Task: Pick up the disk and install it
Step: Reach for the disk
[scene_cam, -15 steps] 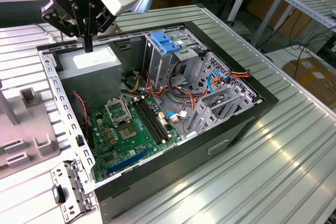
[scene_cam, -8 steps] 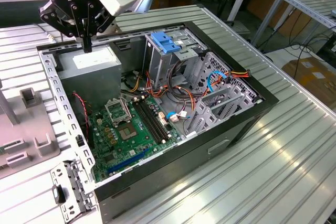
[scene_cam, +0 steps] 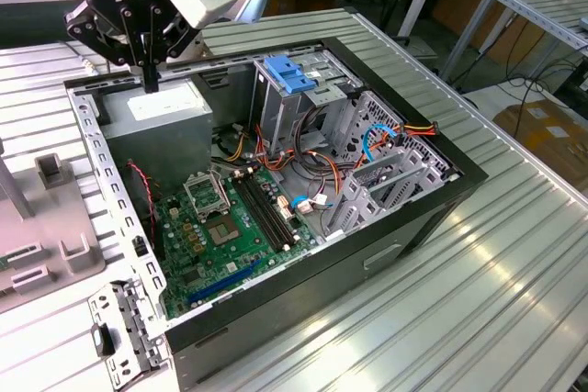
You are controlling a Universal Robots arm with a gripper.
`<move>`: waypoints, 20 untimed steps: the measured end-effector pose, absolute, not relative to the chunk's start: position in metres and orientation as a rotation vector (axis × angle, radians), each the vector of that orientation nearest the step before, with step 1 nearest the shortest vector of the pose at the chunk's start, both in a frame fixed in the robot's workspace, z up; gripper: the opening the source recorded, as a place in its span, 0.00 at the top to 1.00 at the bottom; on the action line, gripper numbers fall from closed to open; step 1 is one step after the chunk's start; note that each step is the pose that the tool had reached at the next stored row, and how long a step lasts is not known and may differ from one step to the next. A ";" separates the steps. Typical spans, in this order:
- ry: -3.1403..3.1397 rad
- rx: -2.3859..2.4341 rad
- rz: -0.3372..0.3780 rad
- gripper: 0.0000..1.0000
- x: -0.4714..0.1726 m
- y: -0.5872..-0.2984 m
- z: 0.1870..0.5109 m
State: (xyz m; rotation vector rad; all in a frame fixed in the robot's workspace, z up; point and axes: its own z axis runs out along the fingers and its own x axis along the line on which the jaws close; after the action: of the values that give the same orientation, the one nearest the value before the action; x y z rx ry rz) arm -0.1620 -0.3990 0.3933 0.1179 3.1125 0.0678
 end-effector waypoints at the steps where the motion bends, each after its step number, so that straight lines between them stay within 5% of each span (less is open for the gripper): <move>1: 3.113 0.118 0.068 0.89 -0.162 -0.399 0.393; 20: 3.112 0.118 0.068 0.89 -0.170 -0.399 0.393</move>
State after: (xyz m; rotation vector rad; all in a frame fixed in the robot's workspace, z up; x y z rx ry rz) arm -0.1700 -0.3990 0.3932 0.1180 3.1124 0.0679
